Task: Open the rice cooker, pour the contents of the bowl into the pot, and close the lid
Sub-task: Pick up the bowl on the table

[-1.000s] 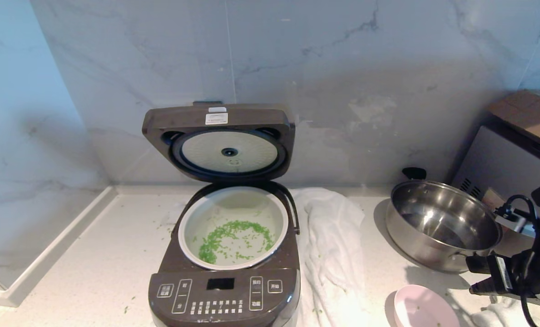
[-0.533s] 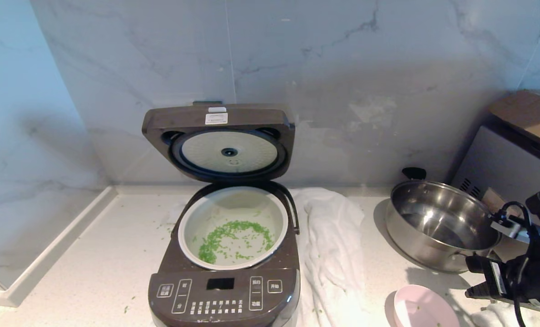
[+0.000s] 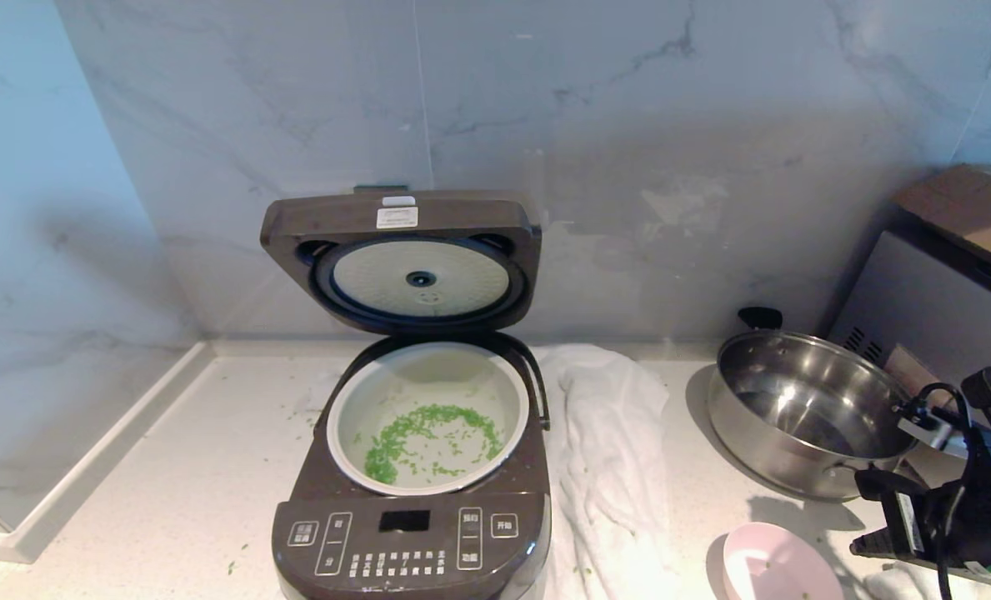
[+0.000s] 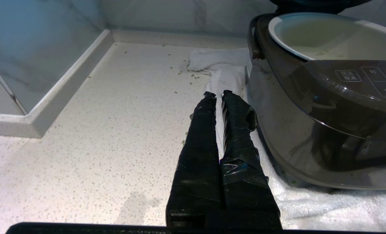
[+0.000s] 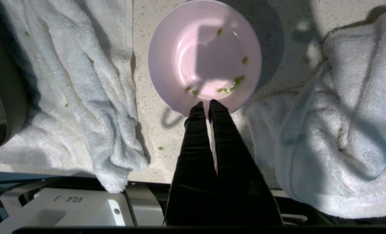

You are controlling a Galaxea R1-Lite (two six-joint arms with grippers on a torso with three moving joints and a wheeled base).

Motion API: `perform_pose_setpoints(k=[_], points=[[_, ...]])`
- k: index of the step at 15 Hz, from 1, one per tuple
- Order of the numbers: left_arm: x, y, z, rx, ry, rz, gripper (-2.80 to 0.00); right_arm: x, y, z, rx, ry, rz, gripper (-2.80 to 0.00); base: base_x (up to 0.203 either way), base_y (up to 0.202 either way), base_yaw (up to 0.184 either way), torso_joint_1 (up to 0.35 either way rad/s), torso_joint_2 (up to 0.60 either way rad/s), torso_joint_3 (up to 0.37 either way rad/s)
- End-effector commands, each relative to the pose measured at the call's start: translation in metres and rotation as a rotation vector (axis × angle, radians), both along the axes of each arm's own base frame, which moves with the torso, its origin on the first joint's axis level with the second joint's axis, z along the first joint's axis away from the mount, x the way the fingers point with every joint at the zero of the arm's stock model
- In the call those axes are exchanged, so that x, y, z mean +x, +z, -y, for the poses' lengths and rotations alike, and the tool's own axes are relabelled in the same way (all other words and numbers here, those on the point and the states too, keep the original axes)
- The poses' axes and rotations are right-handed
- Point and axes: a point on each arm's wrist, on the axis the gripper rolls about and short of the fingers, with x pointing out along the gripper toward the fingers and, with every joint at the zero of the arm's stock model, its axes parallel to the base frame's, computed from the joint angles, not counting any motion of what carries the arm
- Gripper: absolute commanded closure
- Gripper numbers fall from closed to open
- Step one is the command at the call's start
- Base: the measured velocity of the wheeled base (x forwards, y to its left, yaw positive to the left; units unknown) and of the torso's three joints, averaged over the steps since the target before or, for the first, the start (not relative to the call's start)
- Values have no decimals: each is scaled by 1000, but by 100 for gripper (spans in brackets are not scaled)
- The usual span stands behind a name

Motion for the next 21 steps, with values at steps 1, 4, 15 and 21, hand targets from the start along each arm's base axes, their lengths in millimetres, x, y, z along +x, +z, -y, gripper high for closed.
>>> perform_pose_setpoints(k=[1,4,15,21], points=[[0,0,0,0,0,1,0,-2,6,0,-1,-1,30,0,0,0,0,0,0,0],[0,0,0,2,0,1,0,0,4,0,25,8,22,0,0,0,0,0,0,0],[0,0,0,2,0,1,0,-5,14,16,153,-12,174,0,0,0,0,0,0,0],[0,0,0,2,0,1,0,14,-9,16,172,13,138,0,0,0,0,0,0,0]])
